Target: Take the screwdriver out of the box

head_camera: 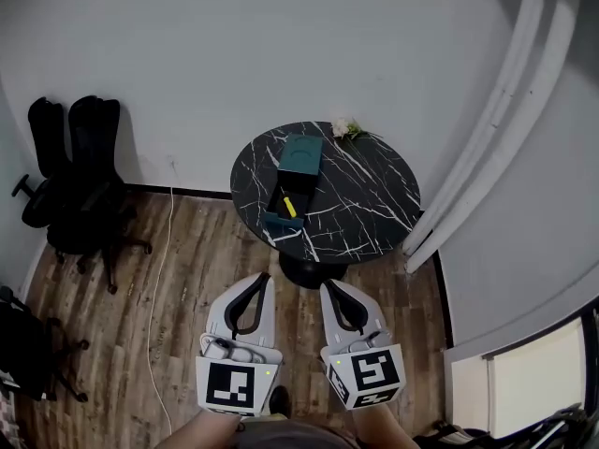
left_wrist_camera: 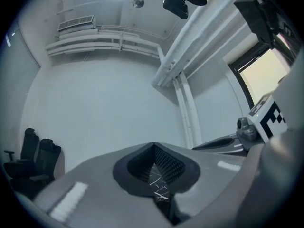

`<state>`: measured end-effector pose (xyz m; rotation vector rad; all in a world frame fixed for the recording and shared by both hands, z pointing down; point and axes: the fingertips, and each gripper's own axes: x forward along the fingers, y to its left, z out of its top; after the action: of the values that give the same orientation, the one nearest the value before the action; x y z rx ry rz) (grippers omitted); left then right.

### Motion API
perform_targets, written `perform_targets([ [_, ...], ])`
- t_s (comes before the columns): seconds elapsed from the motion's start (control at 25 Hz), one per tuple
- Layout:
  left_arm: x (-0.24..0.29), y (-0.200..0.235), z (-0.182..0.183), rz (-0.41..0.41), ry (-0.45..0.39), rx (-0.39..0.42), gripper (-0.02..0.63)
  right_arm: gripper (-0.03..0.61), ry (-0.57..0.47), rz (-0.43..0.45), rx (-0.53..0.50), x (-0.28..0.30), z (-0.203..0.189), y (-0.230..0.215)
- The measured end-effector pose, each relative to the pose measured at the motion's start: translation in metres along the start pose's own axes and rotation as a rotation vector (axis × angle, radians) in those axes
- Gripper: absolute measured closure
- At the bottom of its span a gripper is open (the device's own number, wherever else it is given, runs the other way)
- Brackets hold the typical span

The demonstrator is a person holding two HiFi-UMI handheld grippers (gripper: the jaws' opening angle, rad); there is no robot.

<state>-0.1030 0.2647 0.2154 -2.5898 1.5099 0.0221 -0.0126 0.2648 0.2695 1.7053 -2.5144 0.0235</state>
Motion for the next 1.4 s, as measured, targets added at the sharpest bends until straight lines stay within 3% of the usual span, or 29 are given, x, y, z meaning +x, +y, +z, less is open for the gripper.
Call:
perform_targets([
  [0.32, 0.042, 0.047, -0.009, -0.01, -0.015, -0.027, 0.614, 0.552, -0.005, -0.019, -0.03, 0.059, 0.014, -0.006],
  [0.68, 0.082, 0.058, -0.033, -0.018, 0.033, -0.041, 0.614, 0.552, 0.027, -0.031, -0.04, 0.095, 0.005, -0.031],
  [1.04, 0.162, 0.077, -0.082, 0.013, 0.16, -0.023, 0.614, 0.552, 0.076, 0.003, 0.026, 0.171, -0.026, -0.089],
  [1.4, 0.252, 0.097, -0.09, 0.051, 0.169, -0.014, 0.614, 0.552, 0.084, 0.069, 0.05, 0.25, -0.025, -0.141],
])
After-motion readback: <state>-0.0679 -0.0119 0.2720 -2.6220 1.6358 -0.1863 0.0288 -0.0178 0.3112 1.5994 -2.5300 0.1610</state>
